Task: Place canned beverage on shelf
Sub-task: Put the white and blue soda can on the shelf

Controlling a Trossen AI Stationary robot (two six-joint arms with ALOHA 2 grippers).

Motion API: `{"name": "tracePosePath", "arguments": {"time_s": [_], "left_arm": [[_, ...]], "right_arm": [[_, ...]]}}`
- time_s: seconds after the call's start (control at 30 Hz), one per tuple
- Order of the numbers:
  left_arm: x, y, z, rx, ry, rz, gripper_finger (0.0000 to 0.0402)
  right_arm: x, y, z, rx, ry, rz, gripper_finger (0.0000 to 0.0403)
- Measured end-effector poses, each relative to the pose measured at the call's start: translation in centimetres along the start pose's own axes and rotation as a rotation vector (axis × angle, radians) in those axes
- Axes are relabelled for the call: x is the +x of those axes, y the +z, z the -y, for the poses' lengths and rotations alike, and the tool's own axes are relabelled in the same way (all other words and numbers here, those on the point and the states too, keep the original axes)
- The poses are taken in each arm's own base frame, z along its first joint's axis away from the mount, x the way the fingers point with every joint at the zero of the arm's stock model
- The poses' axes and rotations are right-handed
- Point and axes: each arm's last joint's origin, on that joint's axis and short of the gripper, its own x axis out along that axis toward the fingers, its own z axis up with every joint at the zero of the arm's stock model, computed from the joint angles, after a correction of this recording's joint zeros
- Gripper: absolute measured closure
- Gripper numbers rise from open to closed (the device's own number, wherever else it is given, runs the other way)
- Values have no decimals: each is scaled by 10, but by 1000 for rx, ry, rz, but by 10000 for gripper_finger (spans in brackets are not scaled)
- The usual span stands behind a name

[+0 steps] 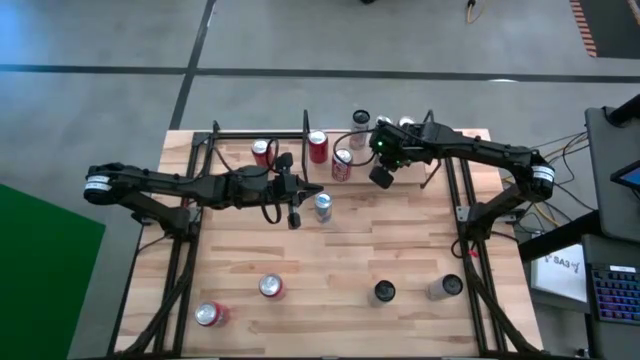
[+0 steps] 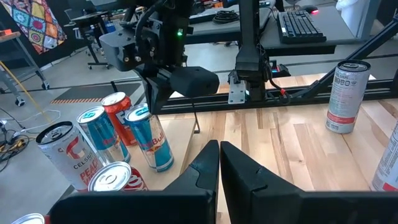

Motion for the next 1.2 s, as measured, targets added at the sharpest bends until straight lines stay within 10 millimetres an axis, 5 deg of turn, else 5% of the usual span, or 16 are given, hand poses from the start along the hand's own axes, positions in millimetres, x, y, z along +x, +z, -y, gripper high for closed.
{"name": "tracePosePath", "arguments": {"time_s": [0.93,1.2], "left_arm": [[0,-1,0,1,-1,-7,402],[0,-1,0,1,-2,-8,402]], "right_arm": [[0,-4,5,-35,-136,-30,391],[-23,-8,11,-8,-102,-7,391]]}}
